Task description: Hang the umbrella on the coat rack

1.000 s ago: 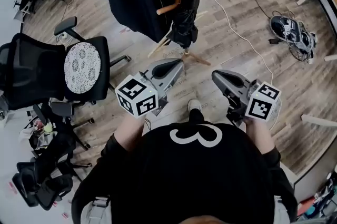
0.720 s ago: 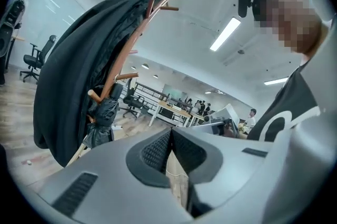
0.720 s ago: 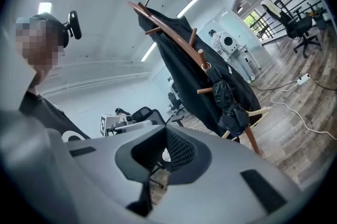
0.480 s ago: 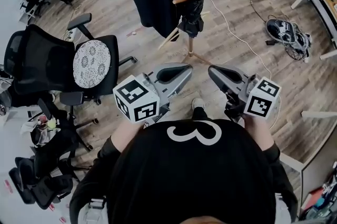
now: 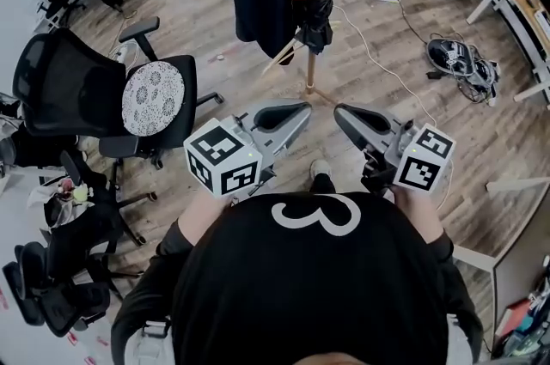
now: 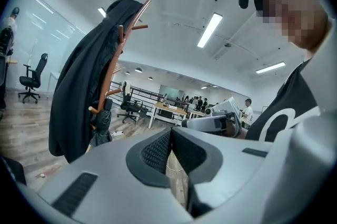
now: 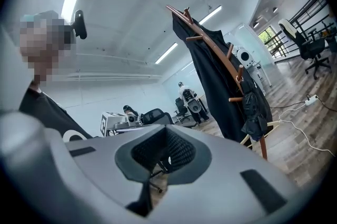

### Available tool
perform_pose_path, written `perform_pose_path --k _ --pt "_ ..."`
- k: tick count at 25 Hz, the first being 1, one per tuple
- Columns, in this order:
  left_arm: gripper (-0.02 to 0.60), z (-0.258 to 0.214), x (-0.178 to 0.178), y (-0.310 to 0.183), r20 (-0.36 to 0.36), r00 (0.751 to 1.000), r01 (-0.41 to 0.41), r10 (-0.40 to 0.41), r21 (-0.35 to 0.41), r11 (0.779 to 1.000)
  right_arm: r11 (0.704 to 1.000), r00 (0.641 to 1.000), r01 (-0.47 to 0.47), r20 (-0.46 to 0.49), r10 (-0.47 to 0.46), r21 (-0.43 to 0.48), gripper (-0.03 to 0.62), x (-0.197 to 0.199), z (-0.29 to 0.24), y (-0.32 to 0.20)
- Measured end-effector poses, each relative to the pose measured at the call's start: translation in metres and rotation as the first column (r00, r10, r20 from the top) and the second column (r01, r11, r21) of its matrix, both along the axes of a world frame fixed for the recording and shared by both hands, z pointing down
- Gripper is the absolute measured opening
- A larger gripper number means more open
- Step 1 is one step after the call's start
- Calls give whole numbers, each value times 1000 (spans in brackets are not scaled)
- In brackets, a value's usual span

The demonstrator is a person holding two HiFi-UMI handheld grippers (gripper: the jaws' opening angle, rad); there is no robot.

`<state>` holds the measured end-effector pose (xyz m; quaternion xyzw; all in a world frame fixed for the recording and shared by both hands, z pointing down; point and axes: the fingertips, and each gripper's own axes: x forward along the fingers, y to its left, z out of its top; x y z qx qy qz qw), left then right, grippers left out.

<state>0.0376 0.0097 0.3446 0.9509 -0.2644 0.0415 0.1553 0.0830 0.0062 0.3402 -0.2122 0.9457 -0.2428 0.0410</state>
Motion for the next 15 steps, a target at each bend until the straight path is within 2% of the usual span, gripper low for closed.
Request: perform_pose_path --k 9,15 --pt "17 -16 8 9 -19 1000 -19 19 35 999 999 1000 -17 -12 17 34 26 6 -12 12" --pt "17 -21 19 9 -64 997 -35 36 17 999 999 999 -33 -7 33 40 26 17 -15 12"
